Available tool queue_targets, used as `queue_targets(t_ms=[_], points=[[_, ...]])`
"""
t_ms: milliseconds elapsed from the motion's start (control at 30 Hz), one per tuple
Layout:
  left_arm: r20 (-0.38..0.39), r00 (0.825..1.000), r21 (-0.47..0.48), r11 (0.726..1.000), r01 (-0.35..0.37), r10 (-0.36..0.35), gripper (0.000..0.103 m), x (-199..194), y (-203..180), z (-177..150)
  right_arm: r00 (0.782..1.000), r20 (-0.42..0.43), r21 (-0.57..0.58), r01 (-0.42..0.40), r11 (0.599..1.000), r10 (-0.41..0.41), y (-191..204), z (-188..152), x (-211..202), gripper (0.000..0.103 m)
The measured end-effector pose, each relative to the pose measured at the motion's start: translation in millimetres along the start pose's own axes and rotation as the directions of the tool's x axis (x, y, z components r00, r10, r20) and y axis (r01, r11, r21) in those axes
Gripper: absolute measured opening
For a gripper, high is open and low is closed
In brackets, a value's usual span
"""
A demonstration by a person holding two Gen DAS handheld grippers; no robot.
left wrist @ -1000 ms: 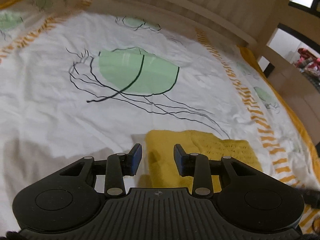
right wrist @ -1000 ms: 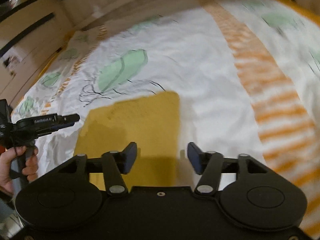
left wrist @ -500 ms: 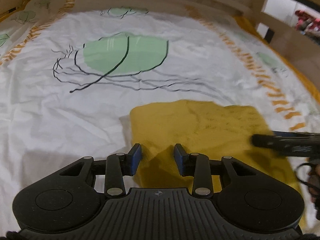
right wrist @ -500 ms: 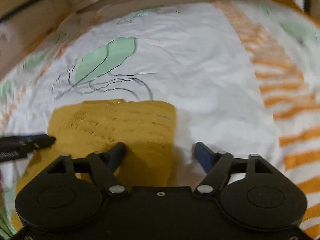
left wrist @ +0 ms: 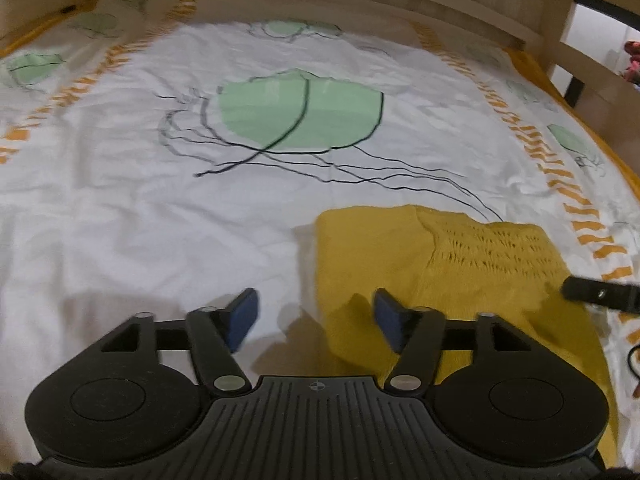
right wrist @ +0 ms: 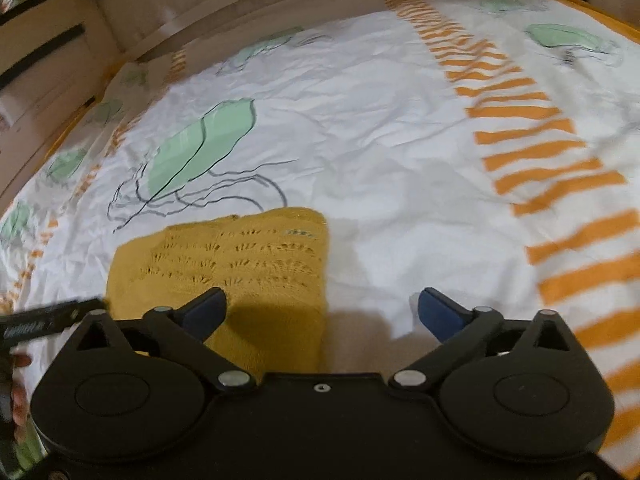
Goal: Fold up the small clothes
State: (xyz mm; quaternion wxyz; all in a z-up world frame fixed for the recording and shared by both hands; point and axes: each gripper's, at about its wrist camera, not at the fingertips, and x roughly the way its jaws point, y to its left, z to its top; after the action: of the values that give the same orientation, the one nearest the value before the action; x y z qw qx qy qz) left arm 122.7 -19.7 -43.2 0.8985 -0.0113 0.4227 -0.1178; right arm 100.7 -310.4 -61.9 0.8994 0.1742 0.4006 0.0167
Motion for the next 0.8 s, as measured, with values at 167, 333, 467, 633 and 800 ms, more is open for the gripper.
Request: queue_targets(t_ms=[167,333,467,633,800], points=[[0.034,0.998,-0.027,0.999,-0.045,0.046,0.076,-45,6,-13,0.999,0.043,0.023,0.006,1.0,-0.007,8,-3,-40,0.103],[0.075,0.995,-0.021,0.998,-0.061,0.062,0.077,-84,2,-27,0.997,0.074,0.046,-0.043,0.998,0.039,24,-18,-82,0.103],[0.09,0.994,-0.012,0.998,-0.064,0.065,0.076,-110,-8,-40,0.997,0.073,0.032,-0.032,0.999,0.029,35,-37,-111,0.103],[0.114,0.986,0.056,0.99,-0.131,0.124,0.076,-136,-32,-58,0.995,0.087,-0.032,0.061,0.998,-0.058,47,-60,-137,0.103],[0.096,0.986,0.057,0.988,-0.144,0.138,0.076,-147,-44,-69,0.987,0.111,-0.042,0.119,0.992,-0.114,52,-77,-157,0.102]])
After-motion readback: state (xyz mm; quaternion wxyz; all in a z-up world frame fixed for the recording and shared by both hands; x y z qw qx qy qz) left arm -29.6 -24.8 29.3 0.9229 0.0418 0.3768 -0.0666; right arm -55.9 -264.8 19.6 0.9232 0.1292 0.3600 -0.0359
